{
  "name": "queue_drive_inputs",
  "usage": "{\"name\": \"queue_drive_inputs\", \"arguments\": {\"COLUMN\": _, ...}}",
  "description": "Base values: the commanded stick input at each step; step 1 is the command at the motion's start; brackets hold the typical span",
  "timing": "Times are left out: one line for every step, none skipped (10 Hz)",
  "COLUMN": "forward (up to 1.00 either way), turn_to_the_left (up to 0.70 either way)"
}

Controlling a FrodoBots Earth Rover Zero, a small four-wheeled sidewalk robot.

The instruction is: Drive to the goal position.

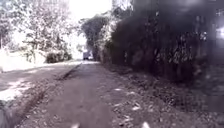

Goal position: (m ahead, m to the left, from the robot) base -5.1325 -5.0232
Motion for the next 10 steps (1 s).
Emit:
{"name": "queue_drive_inputs", "arguments": {"forward": 0.0, "turn_to_the_left": -0.64}}
{"name": "queue_drive_inputs", "arguments": {"forward": 0.0, "turn_to_the_left": -0.65}}
{"name": "queue_drive_inputs", "arguments": {"forward": 0.0, "turn_to_the_left": -0.65}}
{"name": "queue_drive_inputs", "arguments": {"forward": 0.0, "turn_to_the_left": -0.66}}
{"name": "queue_drive_inputs", "arguments": {"forward": 0.0, "turn_to_the_left": -0.66}}
{"name": "queue_drive_inputs", "arguments": {"forward": 0.0, "turn_to_the_left": -0.66}}
{"name": "queue_drive_inputs", "arguments": {"forward": 0.0, "turn_to_the_left": -0.67}}
{"name": "queue_drive_inputs", "arguments": {"forward": 0.0, "turn_to_the_left": -0.68}}
{"name": "queue_drive_inputs", "arguments": {"forward": 0.0, "turn_to_the_left": -0.69}}
{"name": "queue_drive_inputs", "arguments": {"forward": 0.0, "turn_to_the_left": -0.69}}
